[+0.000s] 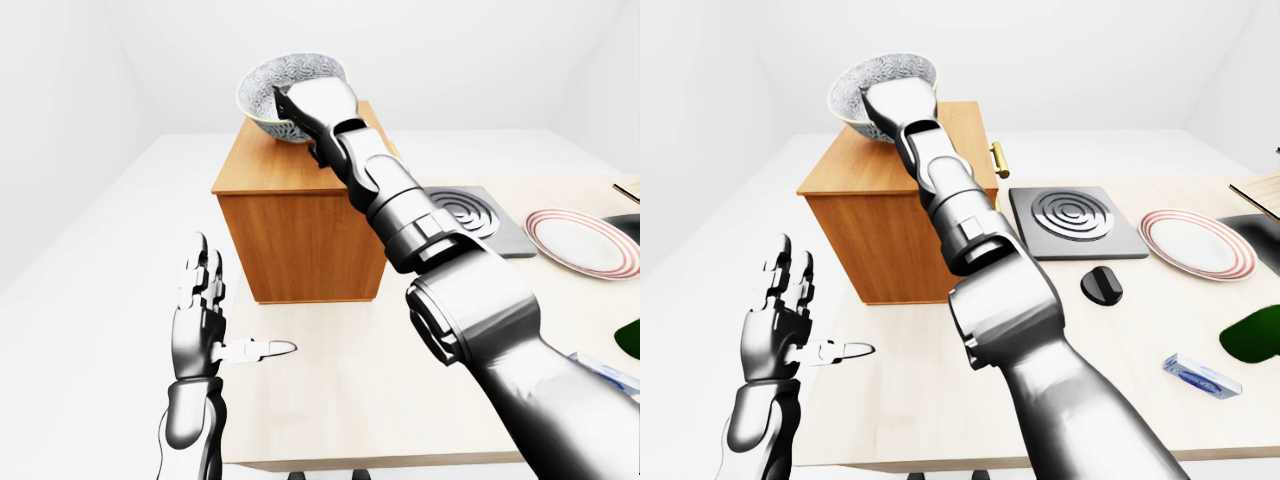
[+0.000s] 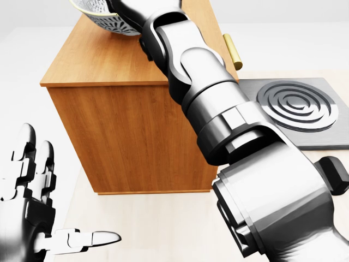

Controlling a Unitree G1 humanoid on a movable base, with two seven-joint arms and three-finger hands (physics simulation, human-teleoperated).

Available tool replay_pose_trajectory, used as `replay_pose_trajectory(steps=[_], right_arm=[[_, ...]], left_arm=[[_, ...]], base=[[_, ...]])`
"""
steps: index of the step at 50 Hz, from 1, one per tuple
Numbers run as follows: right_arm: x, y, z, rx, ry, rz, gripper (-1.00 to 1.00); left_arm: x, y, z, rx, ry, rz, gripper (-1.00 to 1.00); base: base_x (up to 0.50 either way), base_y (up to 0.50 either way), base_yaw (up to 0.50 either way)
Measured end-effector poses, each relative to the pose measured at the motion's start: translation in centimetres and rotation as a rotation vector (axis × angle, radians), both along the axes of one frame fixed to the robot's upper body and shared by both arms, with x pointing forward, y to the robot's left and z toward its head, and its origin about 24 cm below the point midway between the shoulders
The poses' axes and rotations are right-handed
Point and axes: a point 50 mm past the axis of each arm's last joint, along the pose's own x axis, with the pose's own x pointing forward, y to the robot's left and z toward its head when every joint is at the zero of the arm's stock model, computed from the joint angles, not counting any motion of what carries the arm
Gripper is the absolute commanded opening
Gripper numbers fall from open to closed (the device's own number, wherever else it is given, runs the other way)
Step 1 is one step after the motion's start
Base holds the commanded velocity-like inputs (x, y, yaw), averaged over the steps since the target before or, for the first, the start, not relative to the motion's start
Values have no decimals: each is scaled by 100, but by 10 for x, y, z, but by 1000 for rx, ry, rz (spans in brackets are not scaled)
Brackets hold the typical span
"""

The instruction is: Put the bowl on the top of the cabinet.

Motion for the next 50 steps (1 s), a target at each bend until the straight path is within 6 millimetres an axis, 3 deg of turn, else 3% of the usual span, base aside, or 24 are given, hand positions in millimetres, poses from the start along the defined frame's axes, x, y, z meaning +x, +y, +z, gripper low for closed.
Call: replay_pose_trajectory(steps=[3,12,24,37,50], right_arm=[[1,-2,-5,-3,12,-5,100],[-3,0,18,-4,-55,-3,100],[0,-10,27,12,-51,-28,100],[11,-56,36,-3,-11,-141,100],[10,-120,72,-4,-39,-293,100]], left_arm=[[0,0,0,0,-2,1,100],[0,0,1,0,-4,0,100],[0,0,0,1,0,-3,100],[-1,-1,-1,2,4,-5,100],[1,0,-1,1,6,-2,100]], base=[[0,0,0],[0,0,0],[0,0,0],[0,0,0],[0,0,0]])
